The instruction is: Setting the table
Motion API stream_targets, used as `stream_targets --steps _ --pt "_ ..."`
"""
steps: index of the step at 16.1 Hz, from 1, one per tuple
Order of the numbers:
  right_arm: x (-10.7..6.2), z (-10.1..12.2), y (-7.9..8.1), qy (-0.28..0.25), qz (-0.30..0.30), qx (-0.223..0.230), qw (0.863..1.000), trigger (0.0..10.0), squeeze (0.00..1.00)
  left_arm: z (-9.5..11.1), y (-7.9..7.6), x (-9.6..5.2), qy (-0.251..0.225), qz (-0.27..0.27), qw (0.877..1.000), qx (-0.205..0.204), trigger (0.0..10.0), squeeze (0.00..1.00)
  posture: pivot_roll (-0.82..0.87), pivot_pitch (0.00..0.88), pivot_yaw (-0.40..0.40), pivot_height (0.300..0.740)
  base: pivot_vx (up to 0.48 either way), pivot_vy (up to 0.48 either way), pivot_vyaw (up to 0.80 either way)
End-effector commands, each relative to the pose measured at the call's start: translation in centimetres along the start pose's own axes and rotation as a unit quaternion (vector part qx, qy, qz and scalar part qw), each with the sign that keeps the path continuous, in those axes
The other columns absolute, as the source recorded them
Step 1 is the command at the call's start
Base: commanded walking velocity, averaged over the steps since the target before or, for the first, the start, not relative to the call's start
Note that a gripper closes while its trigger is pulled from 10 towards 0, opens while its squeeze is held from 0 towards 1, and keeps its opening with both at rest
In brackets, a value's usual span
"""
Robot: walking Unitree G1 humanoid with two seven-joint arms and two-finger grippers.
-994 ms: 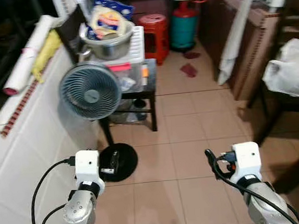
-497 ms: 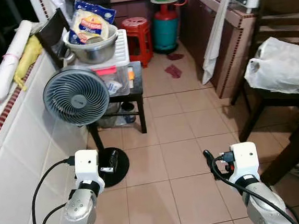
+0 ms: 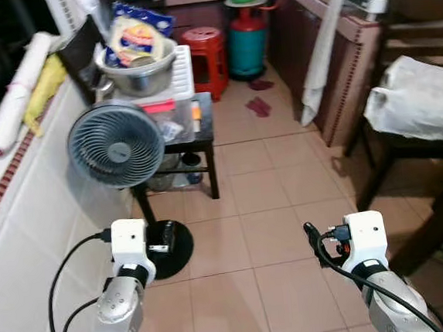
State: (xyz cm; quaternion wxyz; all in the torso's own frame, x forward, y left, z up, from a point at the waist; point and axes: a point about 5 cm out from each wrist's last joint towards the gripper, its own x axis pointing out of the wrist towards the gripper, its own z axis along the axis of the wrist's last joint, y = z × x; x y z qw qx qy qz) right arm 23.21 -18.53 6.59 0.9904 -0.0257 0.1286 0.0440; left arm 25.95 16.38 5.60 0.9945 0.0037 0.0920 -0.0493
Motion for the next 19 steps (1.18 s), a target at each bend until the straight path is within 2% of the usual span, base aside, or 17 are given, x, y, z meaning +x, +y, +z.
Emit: stream_targets --steps 1,14,16,19 --pt "-0.07 0.32 -0.28 -0.002 -0.010 0.001 1.000 10.0 0.00 -0.10 -0.13 0.10 0.004 -0.003 1.000 0.000 10.0 0.00 -0.08 0.000 0.031 0.740 0.000 0.000 -0.79" --pt "0.32 0.45 -0.37 -0.001 -0.021 0.011 1.000 10.0 0.00 -0.24 -0.36 0.87 0.014 -0.012 1.000 0.002 10.0 0.00 -0.09 0.000 0.041 0.740 0.000 0.000 -0.78" --pt "0.30 0.99 -0.40 -0.017 -0.021 0.009 1.000 10.0 0.00 -0.12 -0.52 0.94 0.008 -0.016 1.000 0.000 10.0 0.00 -0.10 0.000 0.042 0.740 0.000 0.000 0.00" --pt "0.35 0.85 -0.30 -0.009 -0.020 0.011 1.000 10.0 0.00 -0.07 -0.56 0.86 0.006 -0.019 1.000 -0.004 10.0 0.00 -0.10 0.000 0.045 0.740 0.000 0.000 -0.21"
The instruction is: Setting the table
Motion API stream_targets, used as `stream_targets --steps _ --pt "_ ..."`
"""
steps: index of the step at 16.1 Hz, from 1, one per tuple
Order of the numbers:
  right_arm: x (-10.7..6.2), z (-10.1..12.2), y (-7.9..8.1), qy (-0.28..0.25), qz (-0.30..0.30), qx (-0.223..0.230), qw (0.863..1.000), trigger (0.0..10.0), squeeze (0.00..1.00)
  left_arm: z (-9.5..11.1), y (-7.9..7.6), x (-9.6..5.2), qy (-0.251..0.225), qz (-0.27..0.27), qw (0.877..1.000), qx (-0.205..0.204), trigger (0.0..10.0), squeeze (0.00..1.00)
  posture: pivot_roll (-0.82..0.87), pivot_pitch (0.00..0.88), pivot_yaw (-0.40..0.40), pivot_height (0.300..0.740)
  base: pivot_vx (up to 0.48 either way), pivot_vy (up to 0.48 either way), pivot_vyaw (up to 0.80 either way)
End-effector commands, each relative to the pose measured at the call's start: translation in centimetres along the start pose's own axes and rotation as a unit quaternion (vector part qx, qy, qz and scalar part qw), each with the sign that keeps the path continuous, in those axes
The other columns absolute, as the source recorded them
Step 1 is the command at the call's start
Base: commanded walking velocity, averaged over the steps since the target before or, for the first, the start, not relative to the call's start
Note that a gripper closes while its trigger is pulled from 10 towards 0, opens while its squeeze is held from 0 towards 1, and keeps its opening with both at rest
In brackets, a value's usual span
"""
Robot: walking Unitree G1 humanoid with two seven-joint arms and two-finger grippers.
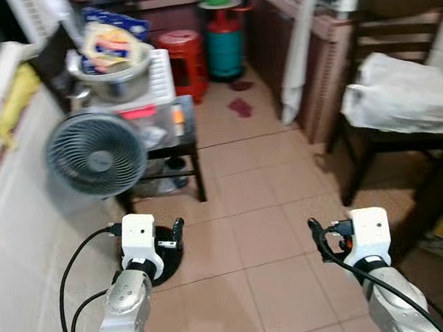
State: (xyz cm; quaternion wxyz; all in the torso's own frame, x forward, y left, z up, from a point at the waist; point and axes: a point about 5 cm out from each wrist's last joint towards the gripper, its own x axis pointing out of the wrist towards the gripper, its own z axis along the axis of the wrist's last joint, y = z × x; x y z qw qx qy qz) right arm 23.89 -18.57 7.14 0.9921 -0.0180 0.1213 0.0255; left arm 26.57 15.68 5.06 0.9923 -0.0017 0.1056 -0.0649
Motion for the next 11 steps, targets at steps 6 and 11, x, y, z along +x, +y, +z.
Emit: stream_targets --steps 6,11 --pt "0.02 -0.05 -0.05 0.003 -0.006 0.013 1.000 10.0 0.00 0.35 0.18 0.10 -0.006 -0.016 1.000 0.010 10.0 0.00 -0.10 0.000 0.054 0.740 0.000 0.000 -0.72" --pt "0.24 0.13 0.18 -0.001 -0.002 0.008 1.000 10.0 0.00 0.61 -0.30 0.09 -0.013 -0.043 0.999 -0.011 10.0 0.00 -0.10 0.000 0.056 0.740 0.000 0.000 -0.72"
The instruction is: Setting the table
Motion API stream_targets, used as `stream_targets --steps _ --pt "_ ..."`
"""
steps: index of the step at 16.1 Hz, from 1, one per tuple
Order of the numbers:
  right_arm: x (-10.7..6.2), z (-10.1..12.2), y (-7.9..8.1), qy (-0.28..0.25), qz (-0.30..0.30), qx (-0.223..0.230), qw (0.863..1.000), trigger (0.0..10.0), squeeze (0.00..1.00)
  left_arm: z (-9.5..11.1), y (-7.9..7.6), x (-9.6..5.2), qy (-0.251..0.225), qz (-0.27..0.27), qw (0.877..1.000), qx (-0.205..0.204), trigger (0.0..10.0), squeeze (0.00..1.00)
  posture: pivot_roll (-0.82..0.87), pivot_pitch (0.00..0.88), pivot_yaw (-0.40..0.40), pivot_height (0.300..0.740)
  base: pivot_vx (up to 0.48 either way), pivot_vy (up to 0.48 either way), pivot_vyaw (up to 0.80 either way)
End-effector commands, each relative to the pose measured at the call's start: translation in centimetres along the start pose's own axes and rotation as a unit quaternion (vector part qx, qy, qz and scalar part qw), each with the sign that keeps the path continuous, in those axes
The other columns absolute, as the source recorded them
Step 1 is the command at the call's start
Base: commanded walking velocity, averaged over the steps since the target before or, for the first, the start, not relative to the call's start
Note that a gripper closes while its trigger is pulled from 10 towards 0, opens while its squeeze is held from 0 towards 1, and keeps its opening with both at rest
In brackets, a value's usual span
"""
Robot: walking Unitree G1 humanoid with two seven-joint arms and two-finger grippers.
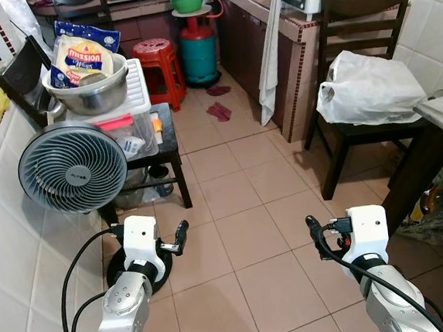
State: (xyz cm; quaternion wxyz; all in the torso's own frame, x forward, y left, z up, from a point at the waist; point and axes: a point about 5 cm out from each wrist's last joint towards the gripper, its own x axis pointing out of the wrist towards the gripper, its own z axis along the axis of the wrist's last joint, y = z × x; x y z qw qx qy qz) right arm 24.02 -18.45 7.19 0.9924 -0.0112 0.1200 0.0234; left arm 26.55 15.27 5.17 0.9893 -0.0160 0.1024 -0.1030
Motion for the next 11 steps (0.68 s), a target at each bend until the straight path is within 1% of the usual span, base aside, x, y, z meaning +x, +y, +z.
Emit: stream_targets --steps 1,2,3,11 --pt "0.14 0.05 0.09 0.001 0.000 0.000 1.000 10.0 0.00 0.51 0.03 0.08 -0.010 -0.006 1.000 -0.001 10.0 0.00 -0.10 0.000 0.056 0.740 0.000 0.000 -0.73" --pt "0.16 0.09 0.09 0.000 0.001 -0.001 1.000 10.0 0.00 0.51 -0.14 0.07 -0.011 -0.012 1.000 -0.003 10.0 0.00 -0.10 0.000 0.055 0.740 0.000 0.000 -0.73" --pt "0.18 0.16 0.09 -0.001 0.002 -0.003 1.000 10.0 0.00 0.49 -0.37 0.00 -0.012 -0.019 1.000 -0.003 10.0 0.00 -0.10 0.000 0.053 0.740 0.251 0.000 -0.74" --pt "0.04 0.12 0.14 -0.003 0.003 -0.006 1.000 10.0 0.00 0.26 -0.58 -0.06 -0.008 -0.031 0.999 -0.005 10.0 0.00 -0.11 0.000 0.057 0.740 0.287 0.000 -0.75"
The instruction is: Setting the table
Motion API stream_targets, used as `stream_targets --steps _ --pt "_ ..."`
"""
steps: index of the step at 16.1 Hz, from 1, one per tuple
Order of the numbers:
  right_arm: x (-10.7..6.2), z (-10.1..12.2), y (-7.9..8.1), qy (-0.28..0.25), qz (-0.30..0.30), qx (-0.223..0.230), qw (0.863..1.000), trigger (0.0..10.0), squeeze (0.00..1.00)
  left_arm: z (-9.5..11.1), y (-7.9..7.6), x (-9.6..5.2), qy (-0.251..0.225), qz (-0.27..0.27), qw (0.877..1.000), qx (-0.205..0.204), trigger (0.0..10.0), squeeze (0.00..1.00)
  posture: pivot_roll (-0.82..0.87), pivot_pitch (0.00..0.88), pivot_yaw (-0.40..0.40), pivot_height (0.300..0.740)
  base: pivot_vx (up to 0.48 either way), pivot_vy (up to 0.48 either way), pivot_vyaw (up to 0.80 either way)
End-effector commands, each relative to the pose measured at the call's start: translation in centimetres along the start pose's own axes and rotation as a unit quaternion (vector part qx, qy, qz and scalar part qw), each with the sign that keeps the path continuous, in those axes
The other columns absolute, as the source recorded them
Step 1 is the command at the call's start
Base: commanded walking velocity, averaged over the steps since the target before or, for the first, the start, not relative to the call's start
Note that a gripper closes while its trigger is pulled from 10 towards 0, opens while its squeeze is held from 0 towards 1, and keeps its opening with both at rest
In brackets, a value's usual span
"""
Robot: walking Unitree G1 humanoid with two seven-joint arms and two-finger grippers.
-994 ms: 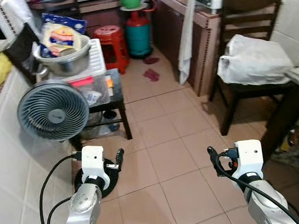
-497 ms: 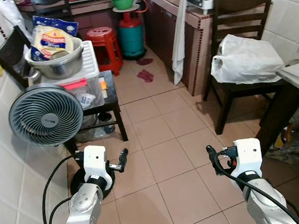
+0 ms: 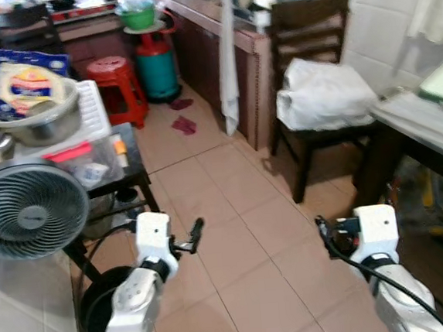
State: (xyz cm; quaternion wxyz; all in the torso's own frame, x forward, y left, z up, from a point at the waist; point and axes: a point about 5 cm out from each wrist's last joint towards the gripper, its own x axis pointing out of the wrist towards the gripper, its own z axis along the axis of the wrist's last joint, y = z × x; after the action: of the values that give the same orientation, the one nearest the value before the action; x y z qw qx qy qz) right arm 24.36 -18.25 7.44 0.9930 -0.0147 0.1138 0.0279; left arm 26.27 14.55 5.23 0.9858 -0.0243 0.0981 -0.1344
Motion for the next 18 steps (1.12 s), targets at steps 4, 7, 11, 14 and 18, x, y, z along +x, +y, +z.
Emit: stream_targets --steps 4,7,11,14,18 --pt "-0.4 -0.3 0.0 0.005 -0.001 -0.001 1.000 10.0 0.00 0.1 0.2 0.0 0.000 -0.002 1.000 0.001 10.0 0.00 -0.11 0.000 0.058 0.740 0.293 0.000 -0.75" --pt "-0.6 -0.4 0.1 0.006 0.001 -0.001 1.000 10.0 0.00 0.0 0.2 -0.2 0.002 -0.004 1.000 0.002 10.0 0.00 -0.10 0.000 0.058 0.740 0.304 0.000 -0.75" --pt "-0.6 -0.4 0.1 0.008 0.005 -0.002 1.000 10.0 0.00 -0.3 0.1 -0.2 0.009 -0.009 1.000 0.003 10.0 0.00 -0.10 0.000 0.057 0.740 0.312 0.000 -0.77" --pt "-0.6 -0.5 0.2 0.009 0.005 -0.001 1.000 10.0 0.00 -0.6 0.2 -0.3 0.015 -0.010 1.000 0.005 10.0 0.00 -0.10 0.000 0.058 0.740 0.306 0.000 -0.77" --pt "-0.4 -0.5 0.2 0.009 0.004 0.001 1.000 10.0 0.00 -0.9 0.4 -0.1 0.025 -0.003 1.000 0.005 10.0 0.00 -0.10 0.000 0.057 0.740 0.143 0.000 -0.74"
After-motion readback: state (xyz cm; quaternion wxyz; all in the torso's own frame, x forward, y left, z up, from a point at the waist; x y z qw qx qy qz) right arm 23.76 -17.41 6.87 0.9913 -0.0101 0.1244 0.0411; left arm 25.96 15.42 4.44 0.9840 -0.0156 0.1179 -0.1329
